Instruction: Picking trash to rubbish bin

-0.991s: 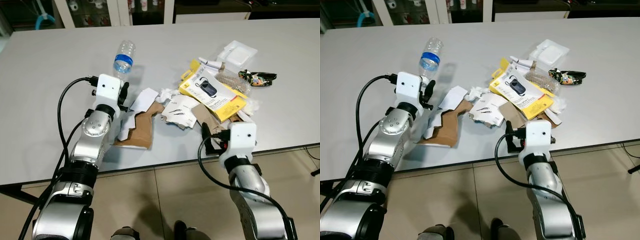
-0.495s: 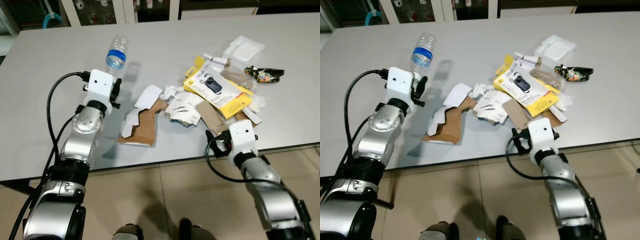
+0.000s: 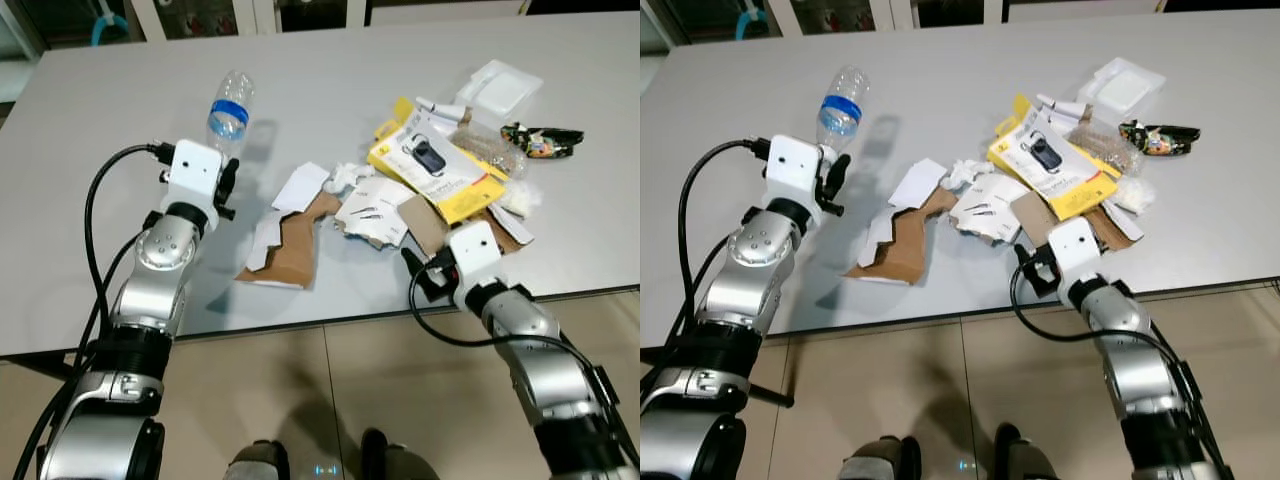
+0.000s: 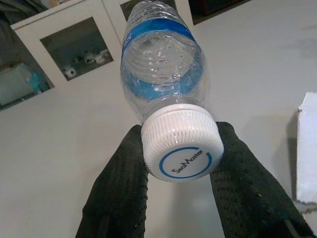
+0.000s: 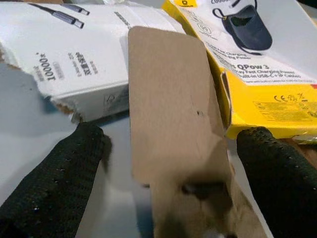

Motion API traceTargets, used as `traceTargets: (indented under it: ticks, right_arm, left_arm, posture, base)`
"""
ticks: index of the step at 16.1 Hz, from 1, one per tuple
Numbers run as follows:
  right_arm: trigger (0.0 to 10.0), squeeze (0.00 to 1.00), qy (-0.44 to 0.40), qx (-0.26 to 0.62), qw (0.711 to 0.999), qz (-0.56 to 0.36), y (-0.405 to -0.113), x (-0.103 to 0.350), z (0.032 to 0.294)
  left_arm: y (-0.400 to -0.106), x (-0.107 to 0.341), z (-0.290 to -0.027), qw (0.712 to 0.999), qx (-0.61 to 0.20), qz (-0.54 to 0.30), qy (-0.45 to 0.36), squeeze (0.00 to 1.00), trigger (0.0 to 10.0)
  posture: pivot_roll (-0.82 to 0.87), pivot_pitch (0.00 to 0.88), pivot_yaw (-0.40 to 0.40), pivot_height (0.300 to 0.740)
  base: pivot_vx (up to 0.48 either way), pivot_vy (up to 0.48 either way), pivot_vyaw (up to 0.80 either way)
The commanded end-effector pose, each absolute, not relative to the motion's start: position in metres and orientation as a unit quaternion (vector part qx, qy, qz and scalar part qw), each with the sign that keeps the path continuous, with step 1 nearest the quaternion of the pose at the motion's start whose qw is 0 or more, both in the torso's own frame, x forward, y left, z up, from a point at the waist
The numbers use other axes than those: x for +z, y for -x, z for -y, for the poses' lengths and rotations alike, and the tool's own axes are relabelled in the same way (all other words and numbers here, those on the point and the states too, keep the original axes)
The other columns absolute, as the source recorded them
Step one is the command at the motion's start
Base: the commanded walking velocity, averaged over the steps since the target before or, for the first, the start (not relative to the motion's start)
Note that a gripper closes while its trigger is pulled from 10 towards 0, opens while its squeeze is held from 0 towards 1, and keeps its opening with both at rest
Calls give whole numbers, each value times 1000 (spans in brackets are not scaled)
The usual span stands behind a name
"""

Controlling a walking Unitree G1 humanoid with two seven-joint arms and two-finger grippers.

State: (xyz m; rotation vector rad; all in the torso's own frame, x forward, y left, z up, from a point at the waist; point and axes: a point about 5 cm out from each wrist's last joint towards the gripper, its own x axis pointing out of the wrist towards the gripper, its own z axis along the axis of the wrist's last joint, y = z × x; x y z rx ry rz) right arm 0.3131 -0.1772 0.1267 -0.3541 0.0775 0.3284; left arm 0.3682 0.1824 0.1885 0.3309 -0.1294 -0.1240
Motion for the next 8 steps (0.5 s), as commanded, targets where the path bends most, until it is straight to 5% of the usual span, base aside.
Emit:
traceTargets:
  ticks: [1,4,5,6,8]
  right_arm:
    - [10000,0,183,161,965,-93,-311,104,188]
    - [10000,0,171,159,966,-110,-316,95,197]
    - [5686,0,157,162,968,-112,-317,93,197]
    - [0,0,146,163,969,-114,-317,90,198]
    - [0,0,144,168,968,-117,-318,84,197]
  left_arm:
    - [-367,190,-184,981,-64,63,-172,0,10000]
    - [-366,191,-184,981,-65,63,-174,0,10000]
    - [-365,192,-184,981,-64,62,-174,0,10000]
    - [-365,192,-184,981,-63,61,-172,0,10000]
    - [-363,190,-182,985,-83,50,-140,0,10000]
  posture:
    - [334,251,52,740]
    - [340,255,53,740]
    - [343,255,52,740]
    - [345,256,51,740]
    - [348,258,49,740]
  base:
    - [0,0,0]
    - [0,0,0]
    - [0,0,0]
    - [0,0,0]
    - [0,0,0]
